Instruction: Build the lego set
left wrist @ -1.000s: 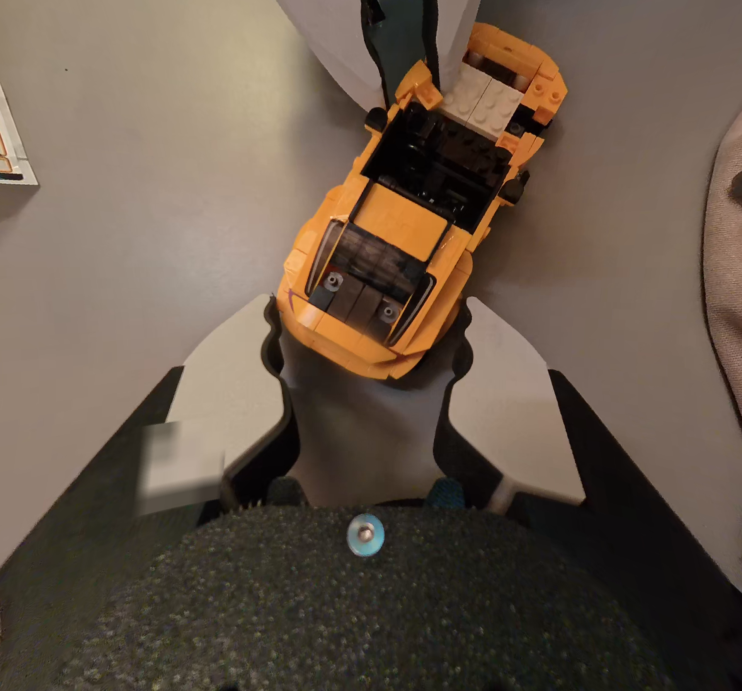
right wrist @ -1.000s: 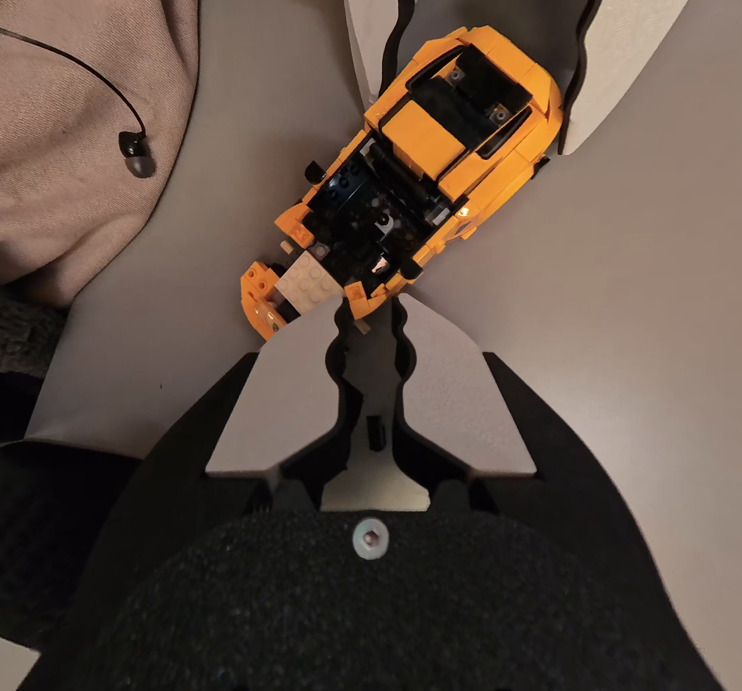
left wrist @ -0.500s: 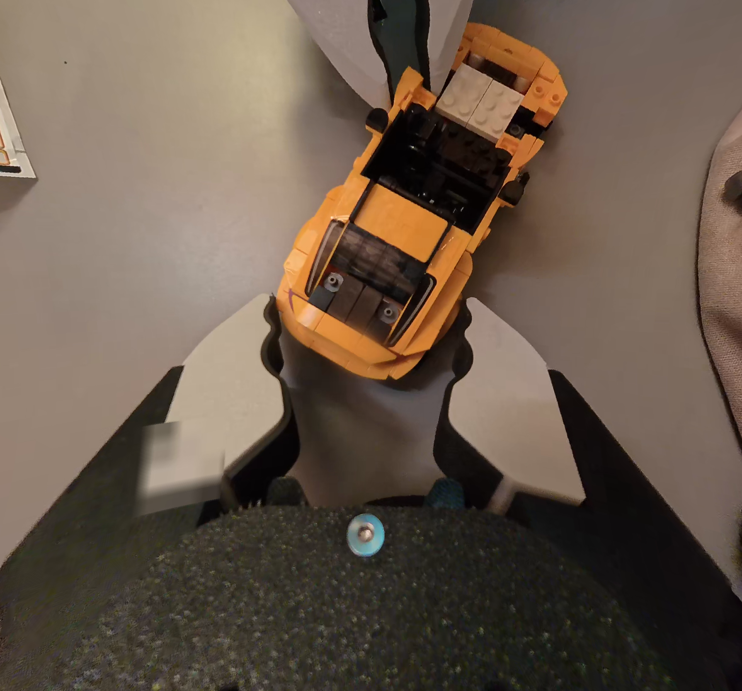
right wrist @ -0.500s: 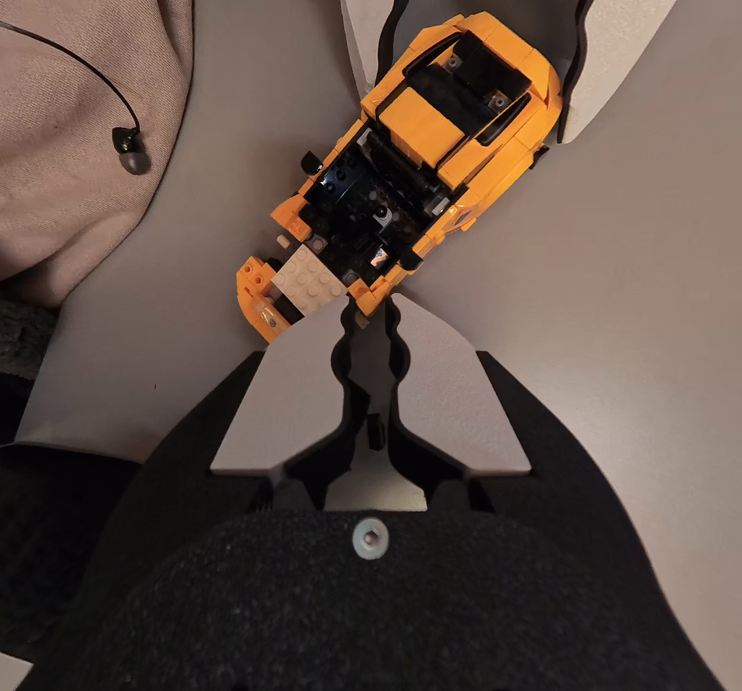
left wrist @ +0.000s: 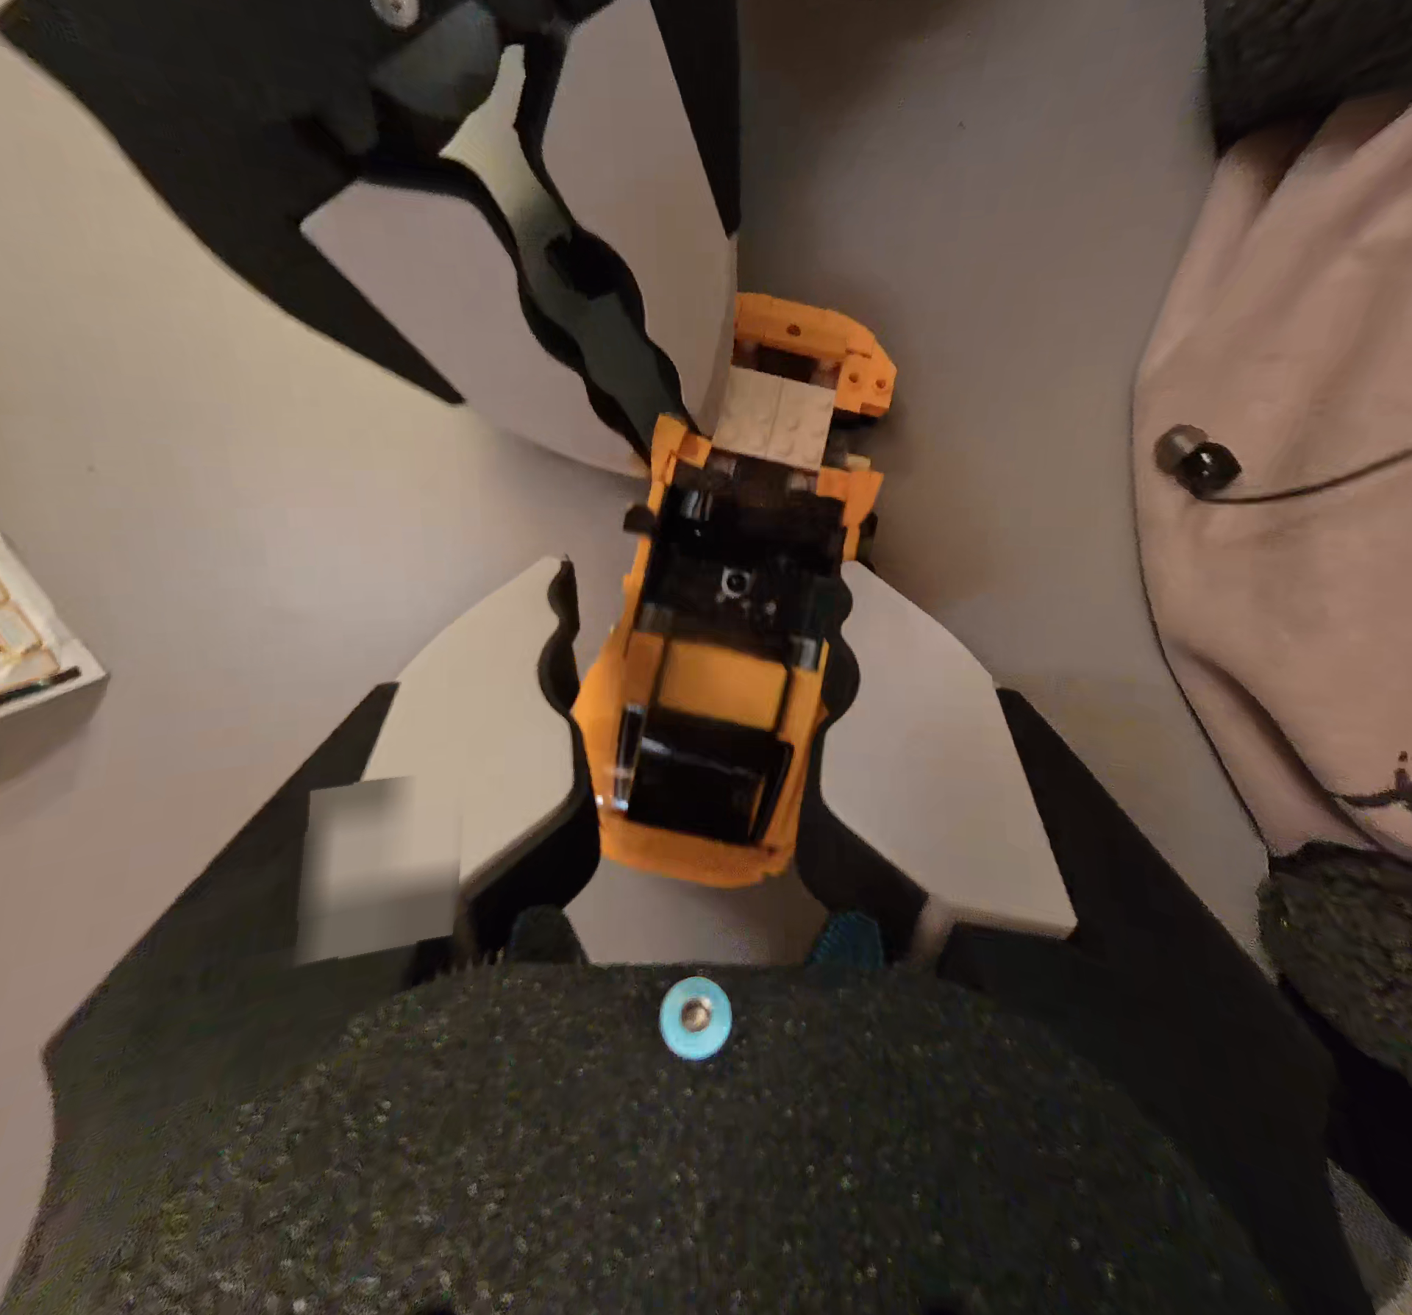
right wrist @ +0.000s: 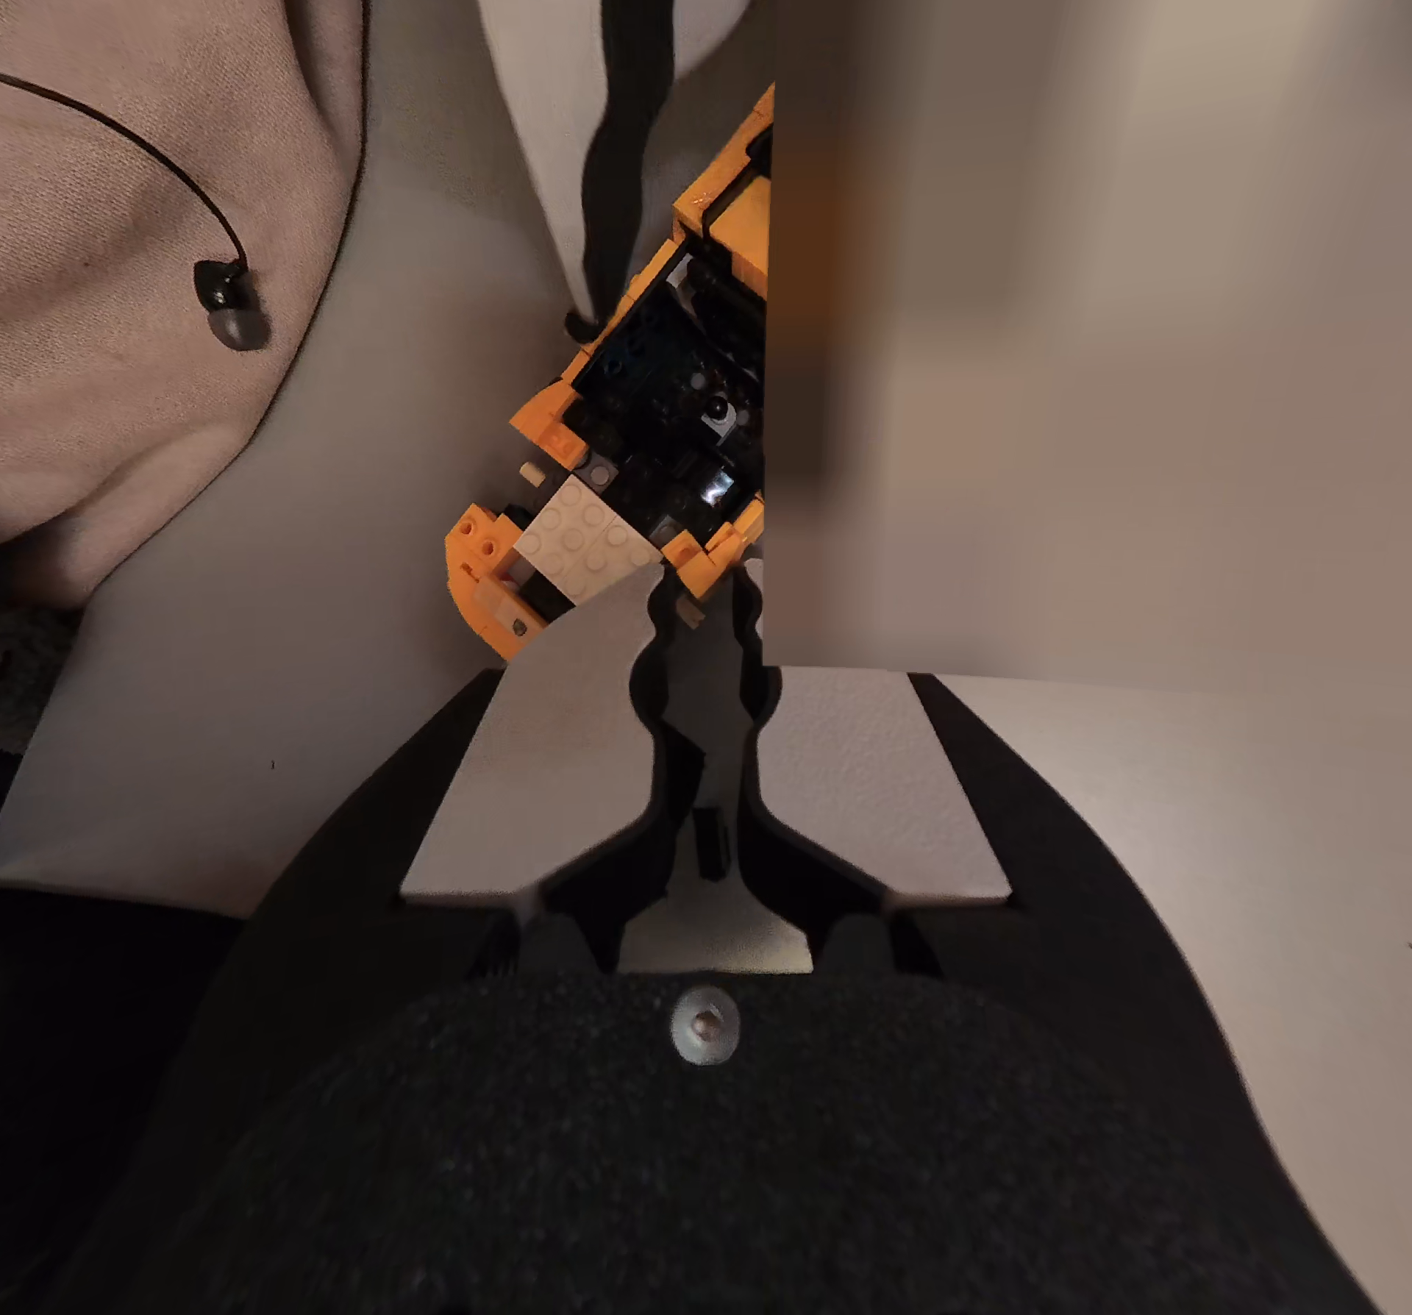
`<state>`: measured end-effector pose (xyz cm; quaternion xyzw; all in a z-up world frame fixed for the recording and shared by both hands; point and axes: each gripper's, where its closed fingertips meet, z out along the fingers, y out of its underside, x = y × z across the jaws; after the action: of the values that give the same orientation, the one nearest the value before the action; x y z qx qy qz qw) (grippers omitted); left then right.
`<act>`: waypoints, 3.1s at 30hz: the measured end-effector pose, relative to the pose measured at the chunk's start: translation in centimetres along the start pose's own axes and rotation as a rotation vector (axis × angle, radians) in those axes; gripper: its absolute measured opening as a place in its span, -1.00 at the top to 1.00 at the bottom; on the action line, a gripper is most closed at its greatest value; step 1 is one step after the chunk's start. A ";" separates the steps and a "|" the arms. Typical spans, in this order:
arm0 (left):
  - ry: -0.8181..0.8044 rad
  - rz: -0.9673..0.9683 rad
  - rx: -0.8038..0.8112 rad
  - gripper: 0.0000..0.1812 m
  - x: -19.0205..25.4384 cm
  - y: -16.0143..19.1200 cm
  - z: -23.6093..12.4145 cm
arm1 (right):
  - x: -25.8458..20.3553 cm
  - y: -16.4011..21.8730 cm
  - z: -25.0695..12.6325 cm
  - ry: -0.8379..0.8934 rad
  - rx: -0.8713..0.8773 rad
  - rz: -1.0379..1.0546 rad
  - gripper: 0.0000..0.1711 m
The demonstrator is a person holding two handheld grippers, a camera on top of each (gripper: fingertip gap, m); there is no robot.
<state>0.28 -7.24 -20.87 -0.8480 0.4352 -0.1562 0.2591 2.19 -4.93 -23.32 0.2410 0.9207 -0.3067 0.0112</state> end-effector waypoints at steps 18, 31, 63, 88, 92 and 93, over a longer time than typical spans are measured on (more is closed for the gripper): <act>0.162 0.030 -0.114 0.65 0.4 -0.2 2.0 | 0.4 -1.0 0.2 0.050 0.215 0.034 0.84; 0.158 0.020 -0.128 0.75 0.5 0.0 1.6 | 0.3 -1.4 0.4 0.101 0.244 0.131 0.80; 0.064 -0.063 -0.040 0.09 0.5 6.5 -3.7 | 0.2 -2.6 1.0 0.378 0.178 0.409 0.71; -0.027 -0.107 0.080 0.13 0.4 6.2 -0.4 | 0.4 -1.6 1.3 0.328 0.061 0.324 0.74; -0.028 -0.112 0.082 0.13 0.3 6.2 -0.4 | 0.4 -1.5 1.3 0.313 0.054 0.322 0.74; -0.029 -0.112 0.083 0.13 0.3 6.2 -0.3 | 0.4 -1.4 1.3 0.307 0.051 0.326 0.74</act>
<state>-3.80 -10.62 -24.17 -0.8616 0.3766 -0.1760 0.2911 1.07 -6.49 -23.63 0.4307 0.8524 -0.2837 -0.0859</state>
